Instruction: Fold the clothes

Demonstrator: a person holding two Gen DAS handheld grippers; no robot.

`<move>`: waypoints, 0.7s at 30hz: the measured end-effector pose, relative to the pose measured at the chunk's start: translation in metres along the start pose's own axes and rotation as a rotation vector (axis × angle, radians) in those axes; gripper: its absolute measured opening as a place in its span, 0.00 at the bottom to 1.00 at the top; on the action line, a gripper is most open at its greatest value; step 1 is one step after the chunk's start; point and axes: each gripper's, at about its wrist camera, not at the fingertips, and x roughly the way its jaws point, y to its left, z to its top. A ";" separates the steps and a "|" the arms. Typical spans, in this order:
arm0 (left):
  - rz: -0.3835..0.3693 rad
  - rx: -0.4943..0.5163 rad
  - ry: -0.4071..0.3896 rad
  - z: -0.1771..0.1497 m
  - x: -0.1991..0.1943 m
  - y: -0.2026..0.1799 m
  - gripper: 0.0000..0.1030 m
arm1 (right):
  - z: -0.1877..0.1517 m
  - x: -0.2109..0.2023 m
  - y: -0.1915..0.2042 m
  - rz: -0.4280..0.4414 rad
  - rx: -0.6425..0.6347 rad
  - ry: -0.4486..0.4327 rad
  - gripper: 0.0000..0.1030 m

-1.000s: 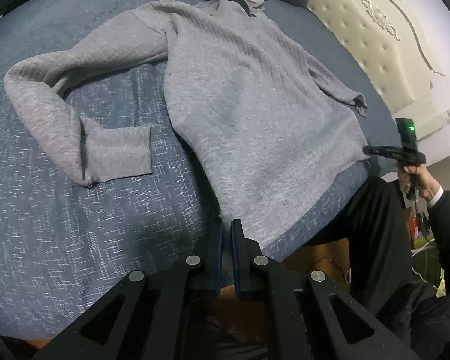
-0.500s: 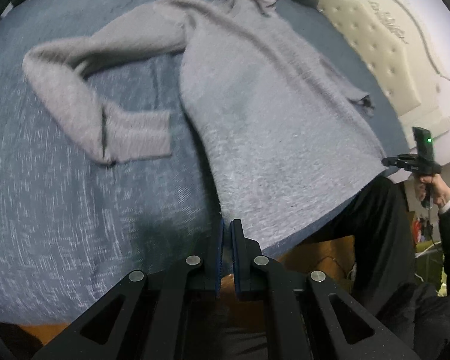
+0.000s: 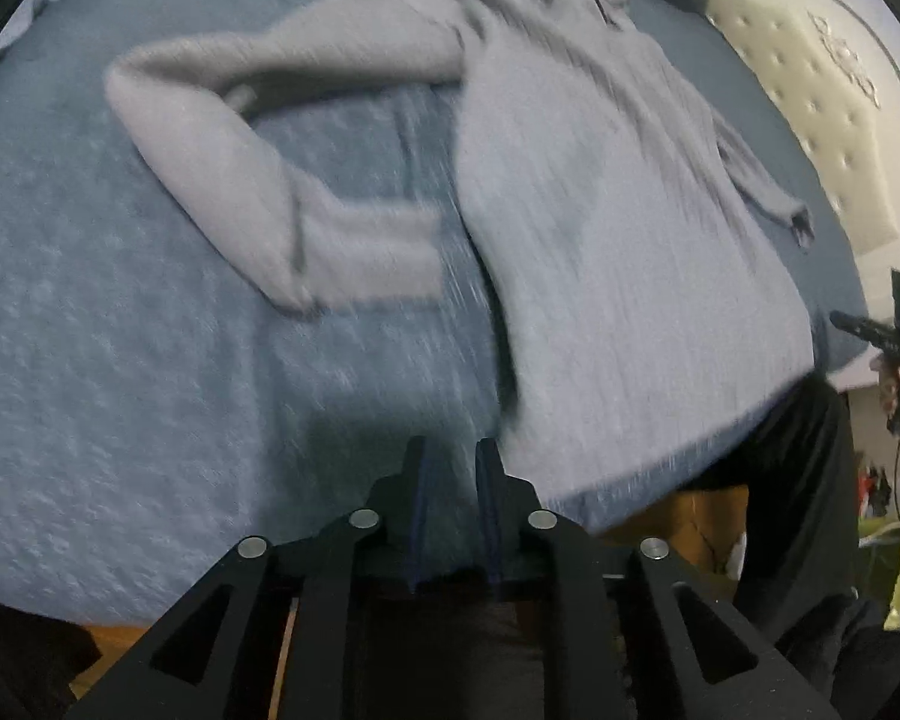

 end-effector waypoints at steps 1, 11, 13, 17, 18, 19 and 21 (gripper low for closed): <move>-0.003 -0.011 -0.021 0.009 -0.004 0.003 0.17 | 0.007 -0.002 0.001 -0.009 0.001 -0.018 0.28; 0.009 -0.017 -0.204 0.129 -0.016 -0.006 0.23 | 0.125 0.010 0.020 -0.064 -0.047 -0.148 0.32; 0.014 -0.007 -0.220 0.156 -0.010 -0.009 0.23 | 0.153 0.019 0.023 -0.070 -0.059 -0.161 0.36; 0.024 0.030 -0.234 0.206 0.010 -0.017 0.23 | 0.209 0.042 0.031 -0.086 -0.089 -0.183 0.52; 0.024 0.038 -0.233 0.218 0.017 -0.019 0.23 | 0.223 0.049 0.033 -0.084 -0.097 -0.184 0.52; 0.023 0.045 -0.230 0.230 0.024 -0.019 0.24 | 0.235 0.057 0.035 -0.089 -0.107 -0.182 0.52; 0.025 0.062 -0.225 0.253 0.039 -0.019 0.29 | 0.257 0.073 0.039 -0.093 -0.127 -0.179 0.52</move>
